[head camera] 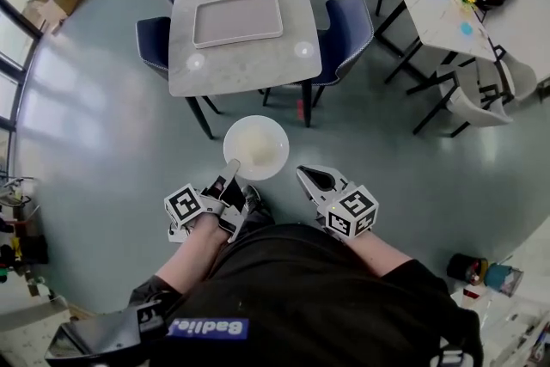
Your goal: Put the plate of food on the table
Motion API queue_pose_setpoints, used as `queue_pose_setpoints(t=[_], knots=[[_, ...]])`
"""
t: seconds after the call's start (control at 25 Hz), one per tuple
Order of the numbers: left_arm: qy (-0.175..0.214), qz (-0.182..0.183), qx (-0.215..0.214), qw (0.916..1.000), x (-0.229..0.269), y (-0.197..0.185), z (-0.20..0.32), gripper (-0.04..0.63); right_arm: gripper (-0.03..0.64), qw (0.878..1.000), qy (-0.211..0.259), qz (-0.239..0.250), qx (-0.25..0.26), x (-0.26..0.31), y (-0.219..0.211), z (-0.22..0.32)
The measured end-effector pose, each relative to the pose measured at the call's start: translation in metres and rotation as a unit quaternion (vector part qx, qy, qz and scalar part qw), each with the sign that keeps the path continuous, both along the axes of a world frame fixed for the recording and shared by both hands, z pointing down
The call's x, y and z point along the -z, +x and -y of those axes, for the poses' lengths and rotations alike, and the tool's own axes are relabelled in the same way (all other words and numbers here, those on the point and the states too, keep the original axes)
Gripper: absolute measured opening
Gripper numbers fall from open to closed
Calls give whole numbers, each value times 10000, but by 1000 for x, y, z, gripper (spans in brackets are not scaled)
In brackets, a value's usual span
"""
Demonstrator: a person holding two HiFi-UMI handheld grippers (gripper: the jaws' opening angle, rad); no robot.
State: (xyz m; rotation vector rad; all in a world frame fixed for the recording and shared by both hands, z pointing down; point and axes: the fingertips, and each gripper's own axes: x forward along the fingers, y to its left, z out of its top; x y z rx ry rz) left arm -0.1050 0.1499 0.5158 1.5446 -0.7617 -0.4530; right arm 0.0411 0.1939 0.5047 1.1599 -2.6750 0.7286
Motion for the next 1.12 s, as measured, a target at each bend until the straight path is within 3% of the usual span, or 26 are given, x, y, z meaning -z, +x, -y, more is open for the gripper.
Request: queue_pose_setpoints(t=[0.8, 1.12], knots=[[-43, -65, -600, 9982, -3, -54, 140, 18, 11, 9980, -146, -132, -600, 2, -69, 117], [-61, -8, -540, 9985, -13, -49, 164, 18, 11, 9984, -193, -107, -514, -7, -66, 135]])
